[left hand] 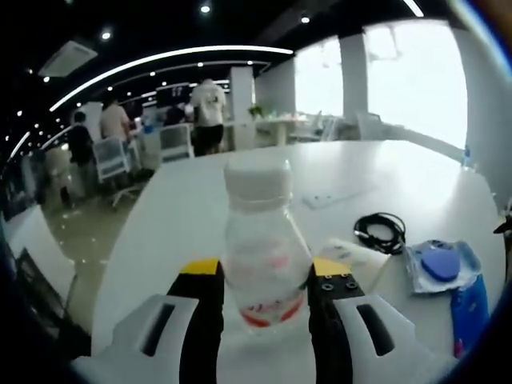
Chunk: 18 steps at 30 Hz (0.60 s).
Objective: Arrange the tabletop items into an orderly group along one side of the table until the central work area is clear of visible clutter.
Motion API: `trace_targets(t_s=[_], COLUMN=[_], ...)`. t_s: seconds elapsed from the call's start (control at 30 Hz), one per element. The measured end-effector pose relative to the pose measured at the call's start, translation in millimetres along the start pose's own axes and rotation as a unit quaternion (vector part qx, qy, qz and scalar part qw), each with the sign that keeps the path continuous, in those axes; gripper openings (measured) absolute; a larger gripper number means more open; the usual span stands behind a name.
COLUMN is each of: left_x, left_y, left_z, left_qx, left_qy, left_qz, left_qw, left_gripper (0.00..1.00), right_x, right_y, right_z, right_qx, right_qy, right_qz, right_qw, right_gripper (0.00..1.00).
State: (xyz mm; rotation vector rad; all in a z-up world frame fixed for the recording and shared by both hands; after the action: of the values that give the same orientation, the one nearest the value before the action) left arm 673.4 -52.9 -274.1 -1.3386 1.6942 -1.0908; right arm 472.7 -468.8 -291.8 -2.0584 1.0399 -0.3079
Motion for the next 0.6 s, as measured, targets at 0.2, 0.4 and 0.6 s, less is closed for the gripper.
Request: trace_targets(t_s=[0.2,0.4,0.6], left_x=[-5.3,-6.0,-1.9], left_y=[-0.2,-0.3,-0.2], left_z=[3.3,5.8,6.2], left_qx=[0.008,0.005,0.003], left_qy=[0.005,0.010,0.021], left_qz=[-0.022,-0.007,0.015], left_qw=[0.9997,0.9999,0.9997], left_gripper=[0.38,0.38,0.39], right_x=[2.0,3.7,2.9], right_y=[1.5,2.6,3.9], right_z=[0.2,0.0,1.1], right_qx=[-0.003,-0.005,-0.009], right_qy=[0.000,0.002,0.001], right_qz=[-0.001,0.001,-0.001], right_qw=[1.0000,1.0000,1.0000], right_gripper=[1.00,1.00,1.00])
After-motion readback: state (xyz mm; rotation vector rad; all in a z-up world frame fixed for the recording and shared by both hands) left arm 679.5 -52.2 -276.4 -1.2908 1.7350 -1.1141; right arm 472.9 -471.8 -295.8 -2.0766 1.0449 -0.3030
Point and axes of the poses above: the point that each gripper's makers call its tool centre point, and the gripper's own axes: z roughly forward along the fingers, x roughly to its right, y roughly out of its underside, the point moved 5 cm from there along -z, roughly backward along the fingers, and after that the axes turned 1 degree about -z, right-handed, at the moved point
